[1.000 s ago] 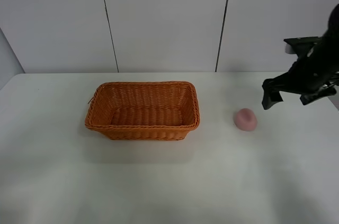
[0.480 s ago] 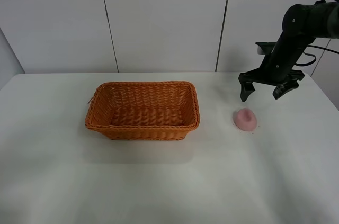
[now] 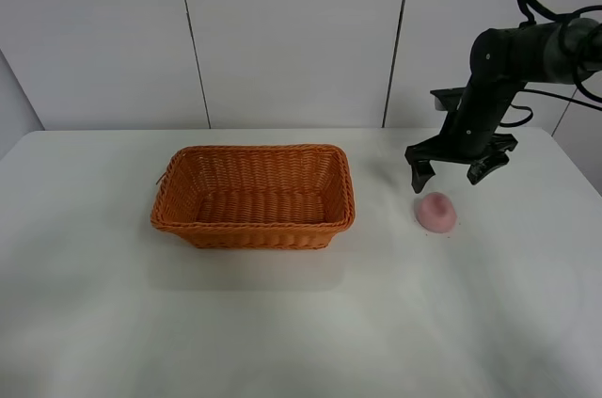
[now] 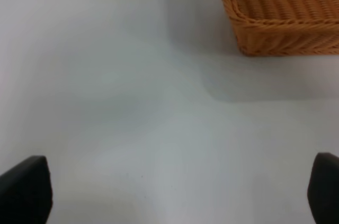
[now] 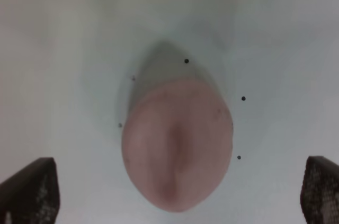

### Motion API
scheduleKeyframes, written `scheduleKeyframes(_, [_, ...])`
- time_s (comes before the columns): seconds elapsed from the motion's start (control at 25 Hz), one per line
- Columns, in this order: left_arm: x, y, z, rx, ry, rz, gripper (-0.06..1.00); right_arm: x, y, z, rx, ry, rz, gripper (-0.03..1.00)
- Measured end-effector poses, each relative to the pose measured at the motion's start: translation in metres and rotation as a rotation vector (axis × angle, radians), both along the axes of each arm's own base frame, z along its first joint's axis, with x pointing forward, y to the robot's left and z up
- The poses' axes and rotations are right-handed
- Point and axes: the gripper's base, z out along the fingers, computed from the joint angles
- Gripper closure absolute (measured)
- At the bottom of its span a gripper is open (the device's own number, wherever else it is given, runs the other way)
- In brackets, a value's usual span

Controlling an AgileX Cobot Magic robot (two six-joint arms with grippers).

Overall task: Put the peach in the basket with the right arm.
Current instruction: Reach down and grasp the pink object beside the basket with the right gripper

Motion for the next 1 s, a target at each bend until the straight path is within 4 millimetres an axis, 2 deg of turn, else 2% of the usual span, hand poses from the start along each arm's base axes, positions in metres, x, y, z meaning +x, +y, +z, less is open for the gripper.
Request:
scheduleKeyframes(0.52, [0.000,0.000,0.000,0.000,0.000,0.000,-0.05,0.009,0.001,-0.055,-0.006,0.062,-0.008,0.27])
scheduleKeyframes(0.92, [0.000,0.000,0.000,0.000,0.000,0.000,-0.05,0.009,0.002,-0.064,-0.007,0.078,-0.009,0.27])
scheduleKeyframes(1.0, [0.000,0.000,0.000,0.000,0.000,0.000,-0.05,0.009,0.002,-0.064,-0.007,0.079,-0.009,0.32])
